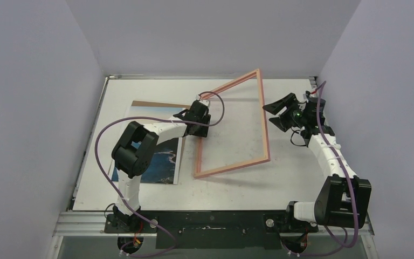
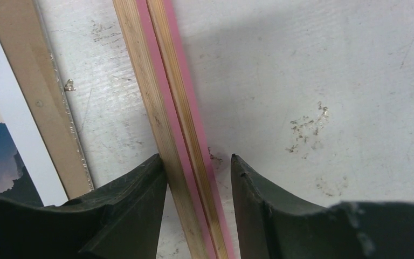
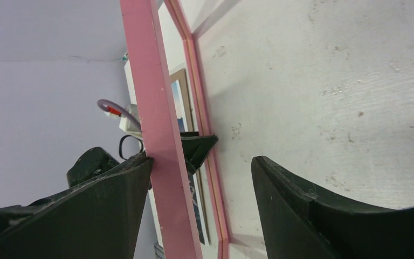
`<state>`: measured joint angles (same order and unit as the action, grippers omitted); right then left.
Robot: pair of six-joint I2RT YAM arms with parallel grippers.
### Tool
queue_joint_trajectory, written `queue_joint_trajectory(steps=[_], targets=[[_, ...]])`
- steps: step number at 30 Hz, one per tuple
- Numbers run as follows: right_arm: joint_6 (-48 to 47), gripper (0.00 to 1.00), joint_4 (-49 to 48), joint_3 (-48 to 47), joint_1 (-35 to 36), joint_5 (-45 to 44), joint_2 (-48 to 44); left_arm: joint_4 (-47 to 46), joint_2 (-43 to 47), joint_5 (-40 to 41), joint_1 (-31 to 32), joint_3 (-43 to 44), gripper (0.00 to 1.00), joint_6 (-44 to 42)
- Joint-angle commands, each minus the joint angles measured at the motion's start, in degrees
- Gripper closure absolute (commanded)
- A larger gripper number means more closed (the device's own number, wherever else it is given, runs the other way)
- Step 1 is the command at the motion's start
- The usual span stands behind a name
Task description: Put the photo into the frame
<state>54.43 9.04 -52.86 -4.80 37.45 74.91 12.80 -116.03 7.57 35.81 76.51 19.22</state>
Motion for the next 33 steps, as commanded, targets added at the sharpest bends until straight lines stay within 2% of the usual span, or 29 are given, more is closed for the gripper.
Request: queue_joint_trajectory(steps=[1,6,14,23,28,33], targets=[[-3.26,0.31,3.54,4.98,0.59,1.56,2.57,3.78,-0.96,-4.86,0.72,-2.19,0.56,2.77],[-1.85,0.27,-0.22,8.34,-0.49,1.68,3.10,3.77,-1.34,-6.11,-0.57,-3.06,0.58,4.27],[0.12,0.27,-5.67,11.80,-0.53,2.17,7.20,3.73,-2.24,-8.61,-1.10,-3.29,0.58,6.85],[-9.31,0.26,2.74,5.20,-0.73,-5.03,13.02,4.62,-2.83,-9.92,-1.97,-3.86,0.58,11.48],[-13.57,0.25,4.25,2.58,-0.74,-8.50,18.22,3.49,-2.87,-15.04,-1.87,-4.51,0.54,13.73],[-16.24,0.20,4.17,0.59,-0.43,-11.06,21.27,2.54,-1.94,-16.89,-2.33,-6.18,0.41,14.66]])
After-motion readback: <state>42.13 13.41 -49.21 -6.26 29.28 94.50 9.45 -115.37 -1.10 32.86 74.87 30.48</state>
